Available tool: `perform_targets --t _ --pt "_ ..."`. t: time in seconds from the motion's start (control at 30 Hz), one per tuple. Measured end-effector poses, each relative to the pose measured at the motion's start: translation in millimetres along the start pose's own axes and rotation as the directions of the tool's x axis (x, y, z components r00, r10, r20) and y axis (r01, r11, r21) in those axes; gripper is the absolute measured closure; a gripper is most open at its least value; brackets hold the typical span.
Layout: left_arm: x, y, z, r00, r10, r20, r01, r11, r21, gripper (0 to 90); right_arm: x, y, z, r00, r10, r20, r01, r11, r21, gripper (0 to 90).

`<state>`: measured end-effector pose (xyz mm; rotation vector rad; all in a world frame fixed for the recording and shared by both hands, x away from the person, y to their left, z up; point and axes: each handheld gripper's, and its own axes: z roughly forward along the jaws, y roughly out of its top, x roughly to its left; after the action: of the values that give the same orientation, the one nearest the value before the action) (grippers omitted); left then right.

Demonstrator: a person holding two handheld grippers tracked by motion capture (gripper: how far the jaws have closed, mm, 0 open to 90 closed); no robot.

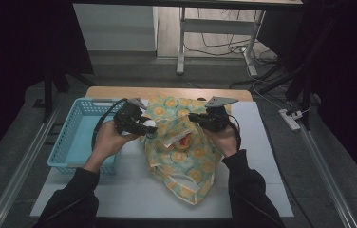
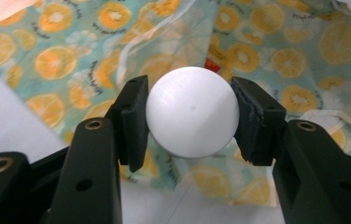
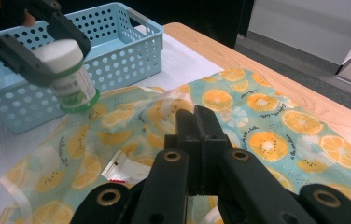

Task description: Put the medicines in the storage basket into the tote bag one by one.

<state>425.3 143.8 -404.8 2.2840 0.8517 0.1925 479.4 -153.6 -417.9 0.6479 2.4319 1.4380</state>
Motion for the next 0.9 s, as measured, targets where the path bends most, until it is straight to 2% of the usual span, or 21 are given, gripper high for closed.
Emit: perform_targets --t 0.5,0.9 --pt "-21.3 24.1 35.3 0.9971 0.056 0.051 -0.057 0.9984 0.007 50.4 -0.4 -0.1 -0.3 1.0000 0.000 0.001 0.000 1.000 0.000 89.9" --pt "-36.2 39.1 65.4 0.9946 0.097 0.037 -0.098 0.9949 0.022 50.4 -0.3 -0.7 0.3 1.0000 -0.001 0.002 0.001 1.000 -0.002 89.9"
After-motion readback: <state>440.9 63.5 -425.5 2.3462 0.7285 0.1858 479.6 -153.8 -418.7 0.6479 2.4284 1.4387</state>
